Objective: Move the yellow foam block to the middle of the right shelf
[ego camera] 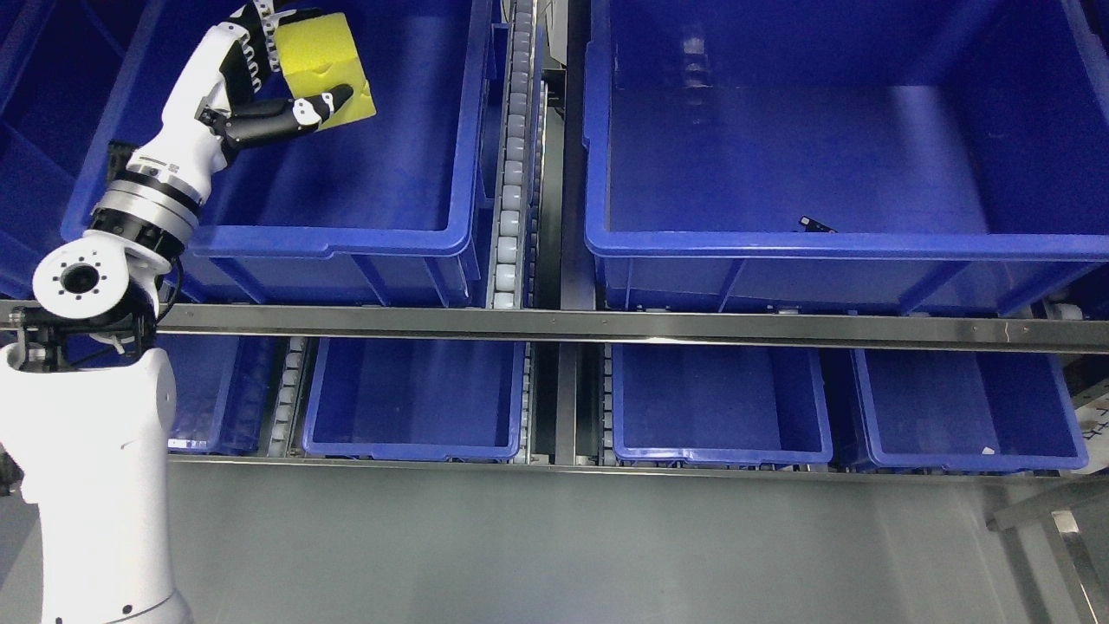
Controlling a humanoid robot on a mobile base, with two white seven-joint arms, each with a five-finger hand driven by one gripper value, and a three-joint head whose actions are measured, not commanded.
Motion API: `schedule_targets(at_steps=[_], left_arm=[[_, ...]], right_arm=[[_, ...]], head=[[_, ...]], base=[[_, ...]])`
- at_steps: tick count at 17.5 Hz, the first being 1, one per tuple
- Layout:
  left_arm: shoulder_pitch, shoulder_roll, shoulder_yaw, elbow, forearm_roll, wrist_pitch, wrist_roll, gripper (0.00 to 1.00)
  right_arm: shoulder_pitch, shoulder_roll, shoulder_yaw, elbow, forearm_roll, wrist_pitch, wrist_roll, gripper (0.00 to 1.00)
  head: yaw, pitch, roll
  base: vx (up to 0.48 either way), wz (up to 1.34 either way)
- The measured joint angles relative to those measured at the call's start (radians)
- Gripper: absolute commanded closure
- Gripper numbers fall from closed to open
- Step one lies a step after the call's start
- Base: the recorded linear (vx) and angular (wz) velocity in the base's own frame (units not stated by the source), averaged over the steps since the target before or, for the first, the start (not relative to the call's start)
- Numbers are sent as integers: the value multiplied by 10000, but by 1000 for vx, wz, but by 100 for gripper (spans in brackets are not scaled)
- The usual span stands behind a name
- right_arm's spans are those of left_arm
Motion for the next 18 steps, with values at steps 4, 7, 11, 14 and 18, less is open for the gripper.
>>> schedule_targets(at_steps=[4,7,11,14,18], left_arm=[[-84,37,83,71,-235,0,6,0],[-500,-205,137,110,-309,-9,59,0],[-1141,-796,272,156,-372,-12,1524,0],[-1243,-1128,179,182,-384,-19,3984,0],[-791,-1421,-121,53,-378,-811,5133,0]], right_arm=[[0,0,0,0,0,0,0,0],[0,0,0,0,0,-2,0,0],[0,0,0,0,0,-2,0,0],[0,0,0,0,0,-3,0,0],[0,0,0,0,0,-4,0,0]], head=[[0,0,0],[0,0,0],[0,0,0],[0,0,0],[0,0,0]], base=[[0,0],[0,0],[0,0],[0,0],[0,0]])
